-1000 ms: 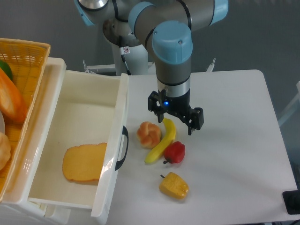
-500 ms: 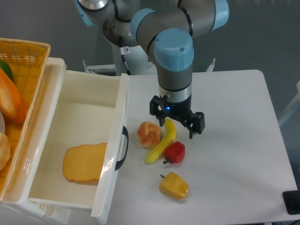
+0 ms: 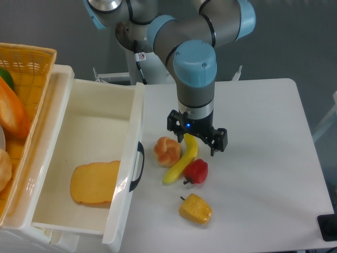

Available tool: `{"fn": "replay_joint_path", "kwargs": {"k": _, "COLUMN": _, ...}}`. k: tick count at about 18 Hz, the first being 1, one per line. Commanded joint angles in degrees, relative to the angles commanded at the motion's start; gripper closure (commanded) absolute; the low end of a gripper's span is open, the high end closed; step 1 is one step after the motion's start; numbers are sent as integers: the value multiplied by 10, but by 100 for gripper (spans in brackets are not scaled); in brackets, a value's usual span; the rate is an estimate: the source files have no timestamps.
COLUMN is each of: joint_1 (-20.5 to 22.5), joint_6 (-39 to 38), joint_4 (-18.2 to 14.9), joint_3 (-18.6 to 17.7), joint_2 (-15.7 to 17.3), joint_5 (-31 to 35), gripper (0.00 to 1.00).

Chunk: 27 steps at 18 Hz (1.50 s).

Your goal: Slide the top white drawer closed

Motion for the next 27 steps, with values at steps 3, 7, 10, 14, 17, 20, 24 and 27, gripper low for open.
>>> {"fn": "replay_joint_path", "kwargs": {"k": 3, "joint_1": -1, "joint_6": -3, "joint_4": -1, "joint_3": 0, "joint_2": -15, "joint_5": 0, "gripper": 0}}
{"fn": "replay_joint_path", "kwargs": {"k": 7, "joint_1": -3, "joint_6": -52, "joint_4": -1, "joint_3": 9, "joint_2": -33, "joint_5": -2, "gripper": 0}}
{"fn": "replay_joint_path", "kwargs": {"k": 10, "joint_1": -3, "joint_6": -63, "joint_4": -1, "joint_3": 12, "joint_2": -44, "joint_5": -4, "gripper": 0}}
{"fn": "replay_joint_path", "kwargs": {"k": 14, "joint_1": -8, "joint_6": -98, "joint_4": 5, "joint_3": 22, "joint_2": -60, "joint_5": -6, "gripper": 0}}
{"fn": "replay_joint_path", "kwargs": {"k": 17, "joint_1": -11, "joint_6": -112, "joint_4": 6, "joint_3": 29, "joint_2": -70, "joint_5": -24, "gripper": 0}}
{"fn": "replay_joint_path", "kwargs": {"k": 20, "joint_1": -16, "joint_6": -119, "joint_4": 6, "joint_3": 44, "joint_2": -81, "joint_5": -30, "gripper": 0}}
{"fn": "replay_joint_path", "kwargs": {"k": 24, "joint_1": -23, "joint_6": -125, "joint_4": 9, "joint_3": 47, "joint_2": -89, "joint_5": -36, "gripper": 0}}
{"fn": "replay_joint_path", "kwargs": {"k": 27, "joint_1": -25, "joint_6": -131, "joint_4": 16, "joint_3": 48, "joint_2": -91, "joint_5": -57, "gripper": 0}}
